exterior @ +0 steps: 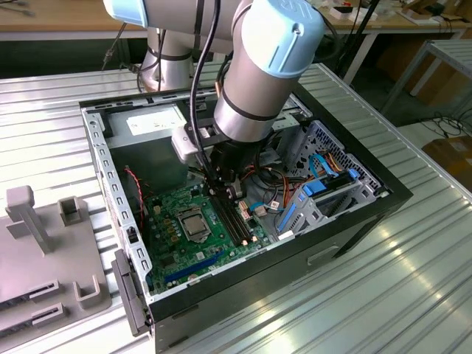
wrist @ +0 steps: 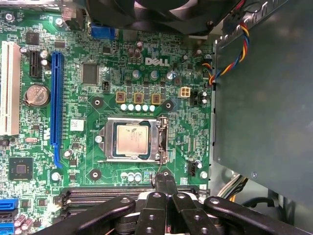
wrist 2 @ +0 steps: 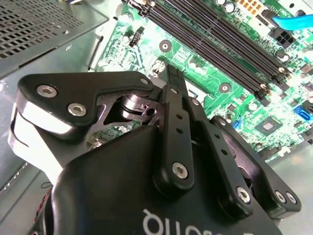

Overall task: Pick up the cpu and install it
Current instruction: 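Install the first cpu locking lever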

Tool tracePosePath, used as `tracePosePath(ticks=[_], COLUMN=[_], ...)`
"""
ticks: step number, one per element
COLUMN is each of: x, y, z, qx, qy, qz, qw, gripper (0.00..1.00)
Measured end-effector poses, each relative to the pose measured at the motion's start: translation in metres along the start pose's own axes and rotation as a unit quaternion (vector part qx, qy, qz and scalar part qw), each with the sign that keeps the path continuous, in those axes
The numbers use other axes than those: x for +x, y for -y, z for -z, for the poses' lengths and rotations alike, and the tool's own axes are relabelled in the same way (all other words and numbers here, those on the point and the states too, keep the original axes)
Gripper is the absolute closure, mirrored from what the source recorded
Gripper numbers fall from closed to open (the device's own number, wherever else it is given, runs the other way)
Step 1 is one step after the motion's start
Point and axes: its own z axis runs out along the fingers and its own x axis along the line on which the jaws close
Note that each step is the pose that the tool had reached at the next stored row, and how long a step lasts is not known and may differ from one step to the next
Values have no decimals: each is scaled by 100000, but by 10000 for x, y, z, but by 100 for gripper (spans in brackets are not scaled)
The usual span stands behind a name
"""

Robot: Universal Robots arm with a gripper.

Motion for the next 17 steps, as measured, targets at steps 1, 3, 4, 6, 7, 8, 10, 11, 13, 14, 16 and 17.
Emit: tracePosePath(ticks=[1, 3, 4, 6, 7, 8, 10, 11, 13, 14, 16, 17], x=[0, 0, 0, 0, 0, 0, 0, -1, -3, -3, -2, -1], y=[-4, -12, -14, -18, -19, -20, -29, -41, -68, -74, -74, -75], z=[-1, -3, -4, -4, -5, -4, -5, -6, -8, -8, -8, -9], qx=[5, 45, 65, 98, 207, 243, 295, 314, 358, 380, 395, 393], qy=[3, -3, 10, 17, -10, -60, -192, -196, -199, -208, -374, -559], qz=[2, -132, -294, -447, -438, -433, -442, -430, -433, -427, -422, -443], qw=[100000, 100000, 100000, 99999, 99999, 99999, 99998, 99998, 99998, 99998, 99998, 99997], gripper=[89, 89, 89, 89, 89, 89, 89, 89, 89, 89, 89, 89])
